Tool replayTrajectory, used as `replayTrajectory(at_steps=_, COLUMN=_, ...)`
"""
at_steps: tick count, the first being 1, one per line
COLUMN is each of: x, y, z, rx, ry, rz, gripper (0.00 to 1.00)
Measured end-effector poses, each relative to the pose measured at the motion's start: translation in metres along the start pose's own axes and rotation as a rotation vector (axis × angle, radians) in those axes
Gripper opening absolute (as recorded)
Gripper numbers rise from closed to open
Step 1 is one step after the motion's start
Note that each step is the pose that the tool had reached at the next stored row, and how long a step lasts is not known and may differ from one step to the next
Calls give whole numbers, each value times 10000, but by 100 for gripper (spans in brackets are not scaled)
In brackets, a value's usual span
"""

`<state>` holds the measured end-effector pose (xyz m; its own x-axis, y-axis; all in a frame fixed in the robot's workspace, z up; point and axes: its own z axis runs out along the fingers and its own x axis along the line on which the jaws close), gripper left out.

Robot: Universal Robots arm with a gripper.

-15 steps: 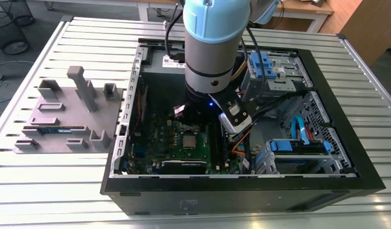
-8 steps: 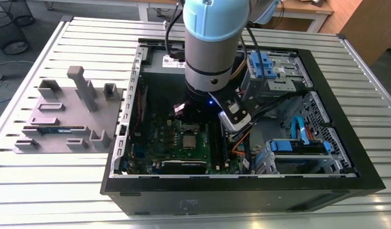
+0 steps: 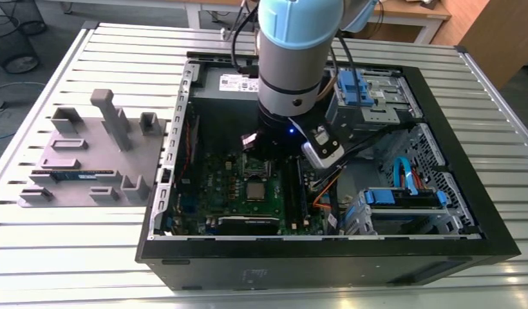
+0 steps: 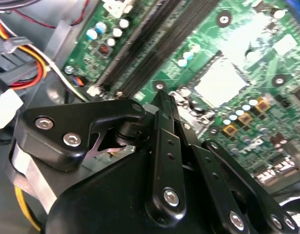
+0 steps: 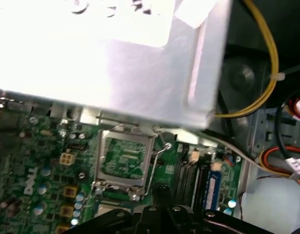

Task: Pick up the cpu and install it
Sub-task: 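Close the cpu cover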

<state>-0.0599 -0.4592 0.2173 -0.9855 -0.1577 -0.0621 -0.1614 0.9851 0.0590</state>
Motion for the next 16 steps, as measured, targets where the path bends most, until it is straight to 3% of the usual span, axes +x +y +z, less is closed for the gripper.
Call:
replayTrajectory(at_steps=7, x=-46, y=56, z=22, rx=-9, ry=7, rz=-134, gripper=11)
replayTrajectory(at_steps=16, x=-48, y=66, z=23, rx=-9, ry=8, rz=-143, gripper=11)
